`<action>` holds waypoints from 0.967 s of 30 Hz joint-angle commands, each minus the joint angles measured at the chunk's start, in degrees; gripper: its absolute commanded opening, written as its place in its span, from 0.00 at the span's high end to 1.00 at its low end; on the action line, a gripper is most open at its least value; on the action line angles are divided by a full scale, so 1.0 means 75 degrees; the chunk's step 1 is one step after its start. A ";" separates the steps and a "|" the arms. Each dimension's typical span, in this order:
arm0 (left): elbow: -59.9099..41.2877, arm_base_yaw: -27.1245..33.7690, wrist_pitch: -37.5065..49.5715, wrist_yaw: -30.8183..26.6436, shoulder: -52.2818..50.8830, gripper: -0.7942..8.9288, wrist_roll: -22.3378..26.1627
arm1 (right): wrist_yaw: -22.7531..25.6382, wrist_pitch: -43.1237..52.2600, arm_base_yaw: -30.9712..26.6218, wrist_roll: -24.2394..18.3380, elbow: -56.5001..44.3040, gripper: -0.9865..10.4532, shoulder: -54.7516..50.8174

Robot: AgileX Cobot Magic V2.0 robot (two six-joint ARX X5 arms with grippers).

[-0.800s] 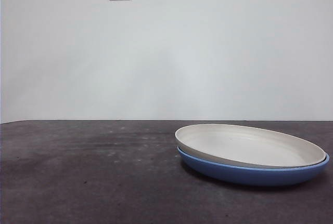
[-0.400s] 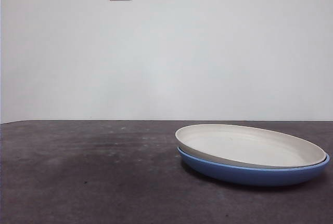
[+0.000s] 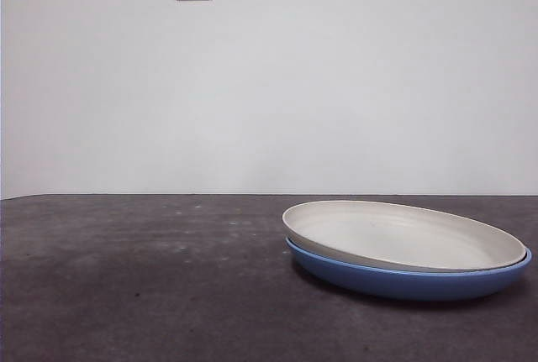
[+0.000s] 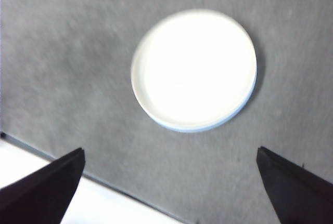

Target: Pick up the white plate, put it on the blue plate, put it on desk

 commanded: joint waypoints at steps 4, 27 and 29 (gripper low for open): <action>-0.0501 -0.0055 0.0431 0.0012 -0.0801 0.22 0.0079 | -0.0181 0.1099 0.0035 0.0096 -0.1139 0.39 0.0169; -0.0606 -0.0055 0.0093 0.0012 -0.1751 0.22 -0.0600 | -0.0627 0.4220 -0.0090 0.0152 -0.1891 0.39 0.4913; -0.0606 -0.0055 0.0090 0.0012 -0.1833 0.22 -0.0667 | -0.0536 0.4368 -0.0169 0.0187 -0.1888 0.39 0.5082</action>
